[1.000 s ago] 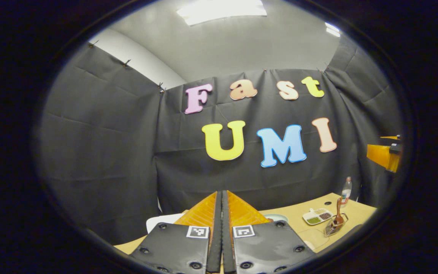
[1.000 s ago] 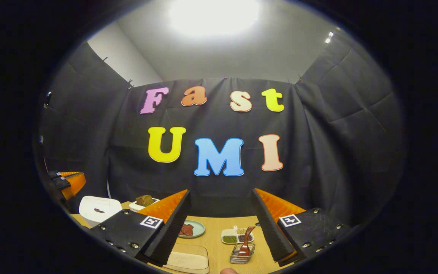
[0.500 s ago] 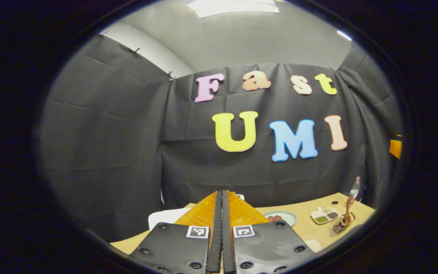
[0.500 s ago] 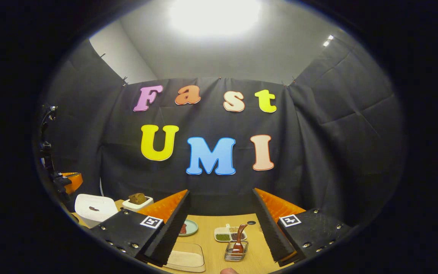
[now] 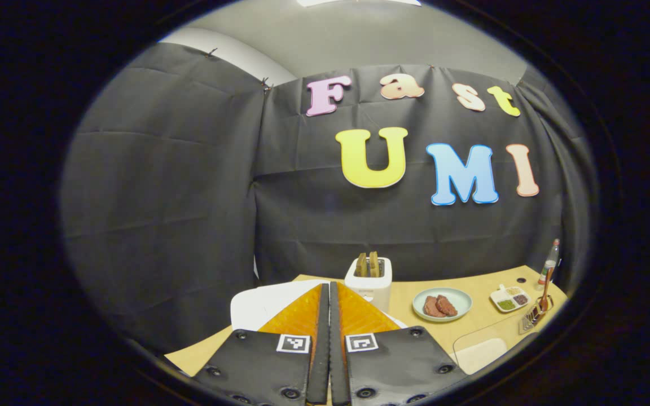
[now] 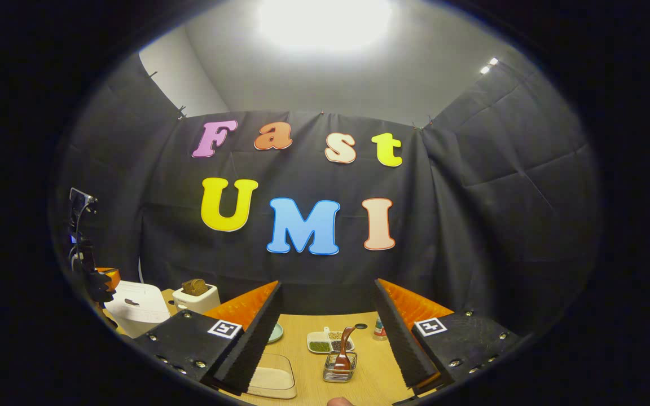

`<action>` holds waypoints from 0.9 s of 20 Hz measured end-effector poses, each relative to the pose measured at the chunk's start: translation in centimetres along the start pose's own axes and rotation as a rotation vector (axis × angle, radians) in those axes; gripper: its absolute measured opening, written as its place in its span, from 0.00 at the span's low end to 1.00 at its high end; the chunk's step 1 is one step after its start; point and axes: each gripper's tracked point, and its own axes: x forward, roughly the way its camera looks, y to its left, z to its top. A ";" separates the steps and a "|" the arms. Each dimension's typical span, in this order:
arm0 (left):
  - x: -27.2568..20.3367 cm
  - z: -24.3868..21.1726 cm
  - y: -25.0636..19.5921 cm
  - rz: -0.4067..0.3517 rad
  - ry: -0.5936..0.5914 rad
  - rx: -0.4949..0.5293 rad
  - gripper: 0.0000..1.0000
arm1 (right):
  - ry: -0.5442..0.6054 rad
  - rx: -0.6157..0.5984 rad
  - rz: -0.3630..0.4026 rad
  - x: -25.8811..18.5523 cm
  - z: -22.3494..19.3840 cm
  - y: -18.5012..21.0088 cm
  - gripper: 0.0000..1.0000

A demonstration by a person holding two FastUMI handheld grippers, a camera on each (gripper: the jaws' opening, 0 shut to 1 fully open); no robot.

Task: Close the left gripper, press the button to open the rice cooker; take a wooden spoon from the chopstick holder with the right hand, scoop a spoonful of rice and pour it into the rice cooker, then put the wooden spoon back into the chopstick holder.

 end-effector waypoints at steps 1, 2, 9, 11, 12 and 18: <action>0.6 -0.9 0.4 0.006 0.019 -0.007 0.12 | 0.000 -0.001 -0.001 -0.1 0.0 0.0 0.95; 1.0 -1.8 0.6 0.011 0.040 -0.014 0.12 | 0.000 -0.003 -0.002 -0.2 0.1 0.0 0.96; 3.3 -7.4 2.2 0.054 0.177 -0.055 0.10 | 0.029 -0.015 0.002 0.2 -0.8 -0.2 0.96; 3.6 -8.3 2.1 0.059 0.203 -0.058 0.10 | 0.035 -0.016 0.001 0.5 -1.1 -0.4 0.96; 3.5 -8.8 2.1 0.062 0.215 -0.060 0.11 | 0.039 -0.016 0.002 0.6 -1.2 -0.5 0.96; 2.9 -9.6 1.7 0.080 0.185 -0.024 0.10 | 0.050 -0.012 0.017 1.3 -1.6 -0.5 0.96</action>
